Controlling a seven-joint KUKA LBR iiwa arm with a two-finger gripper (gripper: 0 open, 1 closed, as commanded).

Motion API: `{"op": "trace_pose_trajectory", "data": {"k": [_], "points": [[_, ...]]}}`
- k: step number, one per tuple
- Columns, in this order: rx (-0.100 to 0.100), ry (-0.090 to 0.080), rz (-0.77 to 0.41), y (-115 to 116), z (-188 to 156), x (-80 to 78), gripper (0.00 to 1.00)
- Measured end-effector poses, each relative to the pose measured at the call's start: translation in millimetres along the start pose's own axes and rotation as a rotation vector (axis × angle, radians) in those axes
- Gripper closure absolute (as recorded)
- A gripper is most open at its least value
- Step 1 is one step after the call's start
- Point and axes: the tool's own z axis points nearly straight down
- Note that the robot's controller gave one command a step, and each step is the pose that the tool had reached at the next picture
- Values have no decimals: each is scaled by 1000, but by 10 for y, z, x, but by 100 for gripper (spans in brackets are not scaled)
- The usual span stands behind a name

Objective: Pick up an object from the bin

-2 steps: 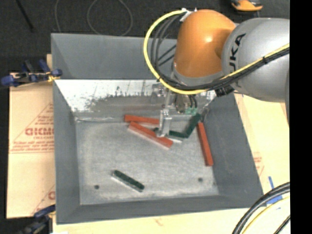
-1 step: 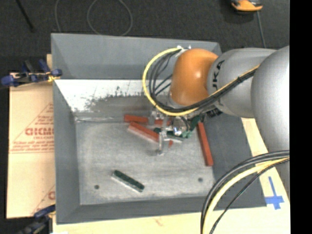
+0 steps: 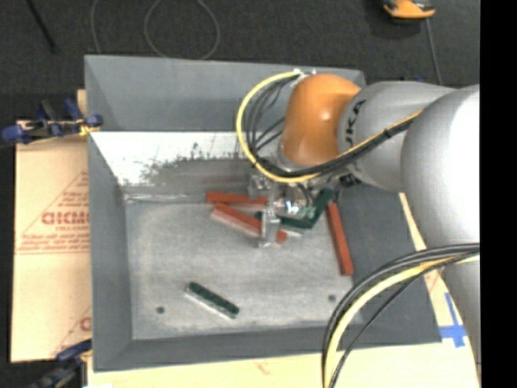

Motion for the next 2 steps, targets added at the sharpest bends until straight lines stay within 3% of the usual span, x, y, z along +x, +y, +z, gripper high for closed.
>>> {"op": "trace_pose_trajectory", "data": {"k": [1, 2], "points": [[0, -8, 5, 283, -16, 704, 0], [0, -12, 7, 271, -41, 672, 100]]}}
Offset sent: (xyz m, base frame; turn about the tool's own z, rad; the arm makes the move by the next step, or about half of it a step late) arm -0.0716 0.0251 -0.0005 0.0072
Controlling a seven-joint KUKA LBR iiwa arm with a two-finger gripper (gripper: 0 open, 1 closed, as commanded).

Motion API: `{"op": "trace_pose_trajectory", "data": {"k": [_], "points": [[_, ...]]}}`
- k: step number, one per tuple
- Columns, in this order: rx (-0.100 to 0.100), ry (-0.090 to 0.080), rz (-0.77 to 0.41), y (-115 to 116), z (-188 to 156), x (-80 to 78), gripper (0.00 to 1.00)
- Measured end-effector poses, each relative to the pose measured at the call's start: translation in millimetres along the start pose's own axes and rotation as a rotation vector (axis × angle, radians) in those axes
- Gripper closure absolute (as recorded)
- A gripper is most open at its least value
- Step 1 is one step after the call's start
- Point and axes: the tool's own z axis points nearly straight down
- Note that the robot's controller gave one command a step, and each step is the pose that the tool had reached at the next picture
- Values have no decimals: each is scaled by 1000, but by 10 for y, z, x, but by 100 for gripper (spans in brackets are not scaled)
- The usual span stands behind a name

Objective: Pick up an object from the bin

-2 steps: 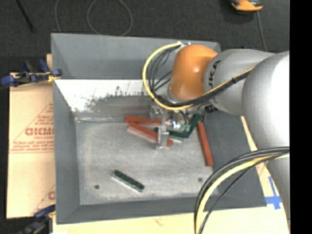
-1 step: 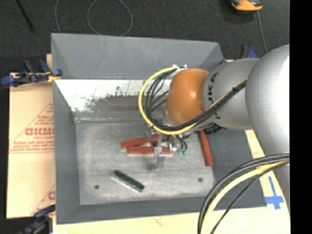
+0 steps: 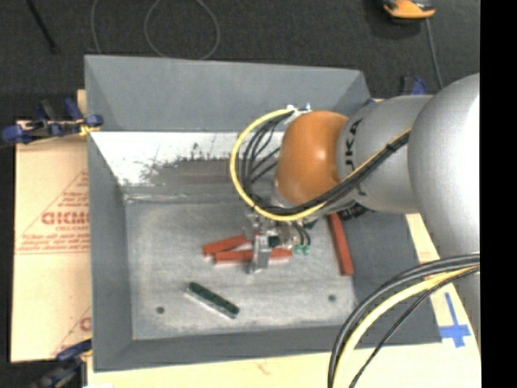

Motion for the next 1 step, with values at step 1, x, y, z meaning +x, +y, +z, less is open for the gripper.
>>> {"op": "trace_pose_trajectory", "data": {"k": [1], "points": [[0, -4, -3, 308, -1484, -193, 100]]}}
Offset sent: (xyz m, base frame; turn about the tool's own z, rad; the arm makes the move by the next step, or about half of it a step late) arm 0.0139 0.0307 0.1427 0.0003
